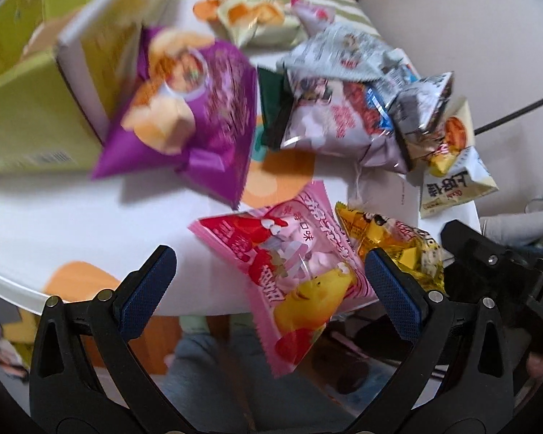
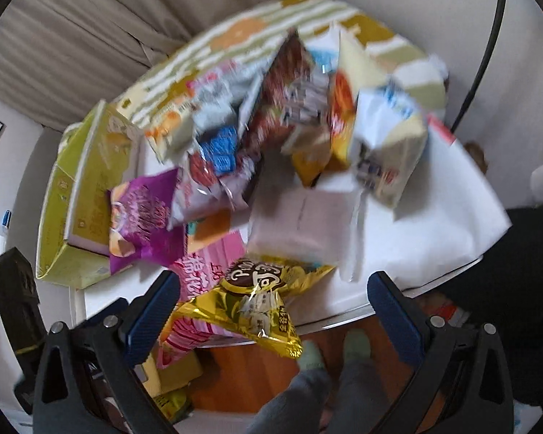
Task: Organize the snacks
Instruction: 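Grasp the pink marshmallow bag with the left tool while the right tool grasps the gold chocolate bag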
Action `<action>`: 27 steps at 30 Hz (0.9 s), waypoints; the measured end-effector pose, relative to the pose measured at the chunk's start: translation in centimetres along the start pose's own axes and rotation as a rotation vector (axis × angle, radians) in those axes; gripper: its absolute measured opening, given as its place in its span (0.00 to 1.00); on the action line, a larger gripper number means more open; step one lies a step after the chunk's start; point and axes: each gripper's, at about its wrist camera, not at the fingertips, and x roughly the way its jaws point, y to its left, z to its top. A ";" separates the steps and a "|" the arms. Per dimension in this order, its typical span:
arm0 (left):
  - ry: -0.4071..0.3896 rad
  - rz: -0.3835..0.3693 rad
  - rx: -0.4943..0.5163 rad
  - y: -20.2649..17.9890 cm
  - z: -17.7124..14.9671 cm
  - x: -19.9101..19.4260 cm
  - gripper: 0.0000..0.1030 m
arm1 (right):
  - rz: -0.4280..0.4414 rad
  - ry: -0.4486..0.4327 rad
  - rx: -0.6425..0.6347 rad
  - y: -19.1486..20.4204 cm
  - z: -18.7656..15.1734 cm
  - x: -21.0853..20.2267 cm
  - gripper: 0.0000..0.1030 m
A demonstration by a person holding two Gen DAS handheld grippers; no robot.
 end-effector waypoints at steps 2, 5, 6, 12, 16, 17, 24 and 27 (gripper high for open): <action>0.013 -0.002 -0.018 -0.1 -0.1 0.8 1.00 | 0.008 0.048 0.015 -0.2 0.3 1.5 0.99; 0.030 -0.005 -0.039 -0.1 -0.1 1.9 0.98 | 0.017 0.095 0.021 0.0 0.7 3.3 0.93; 0.038 -0.008 -0.047 0.0 -0.1 2.4 0.97 | 0.021 0.112 0.019 0.1 0.9 3.7 0.88; 0.056 -0.041 -0.083 0.7 -0.2 3.9 0.95 | 0.021 0.179 0.022 -0.7 1.4 5.4 0.83; 0.061 -0.073 -0.079 0.7 -0.2 4.4 0.85 | 0.023 0.209 0.030 -1.3 1.6 5.8 0.81; 0.063 -0.086 -0.080 0.7 -0.2 4.5 0.77 | 0.023 0.213 0.034 -1.5 1.7 5.9 0.78; 0.060 -0.109 -0.066 0.4 -0.4 5.2 0.62 | 0.042 0.244 0.060 -2.5 1.9 6.4 0.73; 0.049 -0.085 -0.060 0.3 -0.6 4.6 0.61 | 0.055 0.252 0.073 -2.6 2.1 6.7 0.68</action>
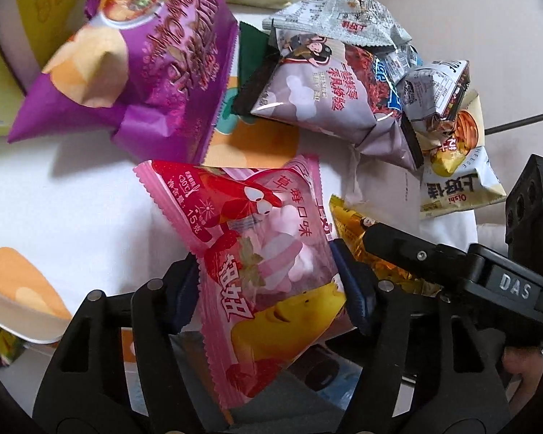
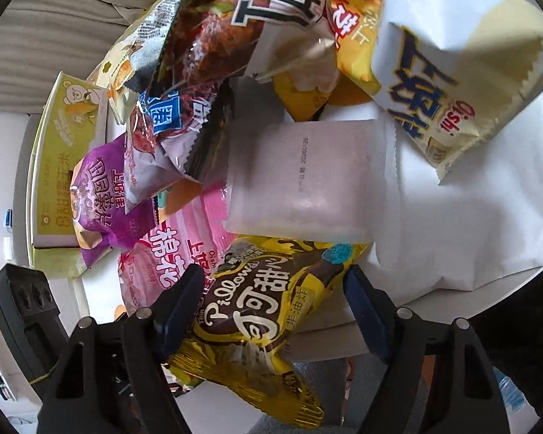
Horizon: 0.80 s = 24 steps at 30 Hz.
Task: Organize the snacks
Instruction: 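Grasp the pink marshmallow bag with the left tool while the right tool grasps the gold chocolate bag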
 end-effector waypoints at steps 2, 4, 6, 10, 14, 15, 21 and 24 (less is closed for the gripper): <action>-0.011 0.030 0.008 -0.1 -0.1 -0.7 0.61 | 0.009 0.012 -0.001 0.2 0.3 0.5 0.63; -0.017 0.048 0.011 -0.7 0.3 -1.0 0.61 | 0.013 0.019 -0.008 0.3 0.3 0.7 0.59; -0.022 0.053 0.006 -0.1 0.4 -1.7 0.61 | 0.026 0.021 -0.020 0.5 0.3 0.6 0.53; -0.038 0.069 0.011 0.1 0.5 -3.1 0.61 | 0.051 0.014 -0.044 1.2 -0.1 0.2 0.44; -0.061 0.089 0.022 -0.4 -0.2 -4.3 0.61 | 0.070 0.011 -0.053 1.8 -0.7 -0.2 0.42; -0.071 0.096 0.020 -0.6 -0.3 -4.6 0.61 | 0.078 0.012 -0.053 2.0 -0.9 -0.3 0.42; -0.116 0.135 0.006 -0.2 -1.2 -6.4 0.61 | 0.112 0.001 -0.087 4.1 -1.8 -1.2 0.42; -0.144 0.140 -0.006 0.2 -1.7 -7.9 0.61 | 0.122 -0.016 -0.117 5.3 -2.1 -2.1 0.42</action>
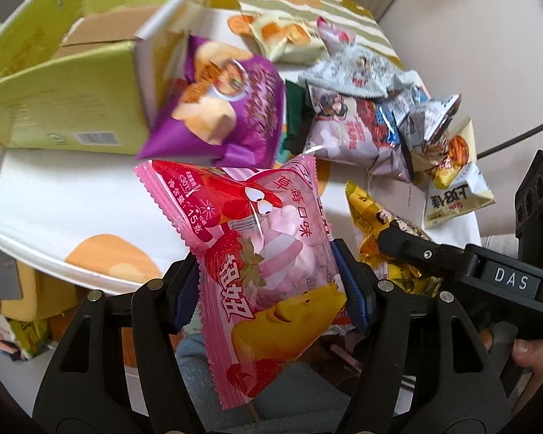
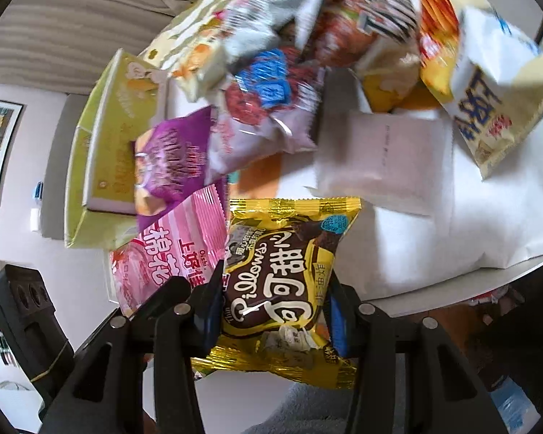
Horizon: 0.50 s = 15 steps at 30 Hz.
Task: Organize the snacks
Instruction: 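Grasp the pink marshmallow bag with the left tool while the right tool grasps the gold chocolate bag, then drop the pink bag into the green box with the left tool while the right tool drops the gold bag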
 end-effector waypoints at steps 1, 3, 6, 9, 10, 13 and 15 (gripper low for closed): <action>-0.009 0.002 -0.005 0.2 -0.1 -0.6 0.61 | 0.000 -0.008 -0.013 0.5 0.0 -0.3 0.42; -0.029 0.005 -0.019 0.5 -0.1 -1.7 0.61 | 0.003 -0.022 -0.037 1.3 0.2 -0.9 0.42; -0.072 0.013 -0.042 0.8 0.0 -3.6 0.61 | 0.010 -0.044 -0.082 3.3 0.6 -1.7 0.42; -0.132 0.028 -0.048 0.7 0.7 -6.0 0.61 | 0.021 -0.074 -0.139 4.9 1.1 -3.3 0.42; -0.158 0.038 -0.047 0.7 1.1 -6.9 0.61 | 0.020 -0.093 -0.166 5.6 1.4 -4.0 0.42; -0.227 0.067 -0.056 0.8 2.3 -9.5 0.61 | 0.025 -0.141 -0.258 7.9 2.2 -5.9 0.42; -0.270 0.082 -0.069 1.4 3.1 -11.4 0.61 | 0.033 -0.170 -0.316 9.4 2.7 -7.1 0.42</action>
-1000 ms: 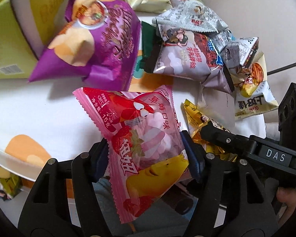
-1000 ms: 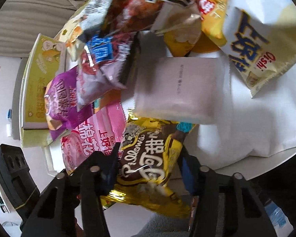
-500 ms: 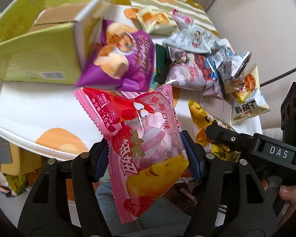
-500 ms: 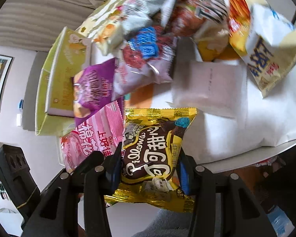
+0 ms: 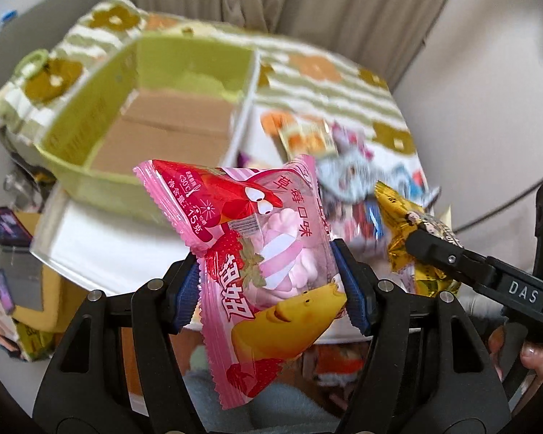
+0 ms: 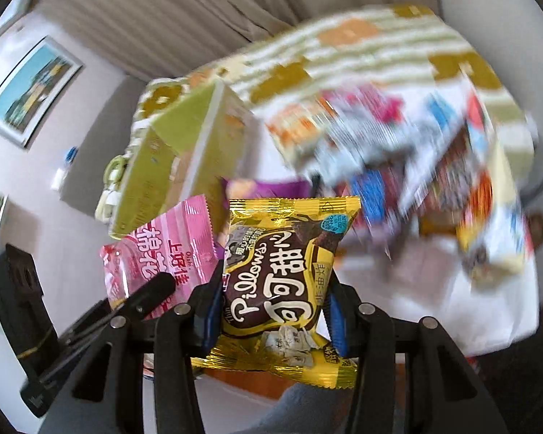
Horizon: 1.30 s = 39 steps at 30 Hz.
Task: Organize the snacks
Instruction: 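Drop the pink bag into the green box with the left tool while the right tool drops the gold bag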
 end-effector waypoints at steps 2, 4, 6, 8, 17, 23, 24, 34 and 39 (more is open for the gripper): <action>-0.042 0.024 -0.005 0.8 1.4 -1.3 0.61 | 0.013 -0.027 -0.064 0.9 0.9 -1.3 0.42; -0.071 0.036 -0.009 1.7 2.8 -2.0 0.61 | 0.023 -0.053 -0.125 2.7 2.4 -1.5 0.42; -0.092 0.048 -0.009 2.6 4.4 -2.2 0.61 | 0.032 -0.075 -0.166 4.1 3.4 -1.1 0.42; -0.103 0.056 -0.008 3.8 5.9 -2.1 0.61 | 0.033 -0.105 -0.200 5.5 4.8 -0.7 0.42; -0.107 0.079 0.044 10.8 15.7 1.4 0.61 | 0.017 -0.180 -0.247 12.1 11.1 4.5 0.42; -0.064 0.066 0.076 15.3 22.2 5.9 0.61 | -0.019 -0.183 -0.244 16.2 15.0 9.6 0.42; -0.050 0.059 0.086 16.0 23.1 6.9 0.61 | -0.030 -0.182 -0.241 16.6 15.6 10.5 0.42; 0.091 0.036 0.155 18.8 27.3 16.4 0.67 | -0.102 -0.136 -0.172 17.4 18.4 16.6 0.42; 0.114 0.102 0.151 19.4 26.7 17.9 1.00 | -0.118 -0.109 -0.167 17.0 18.6 17.9 0.42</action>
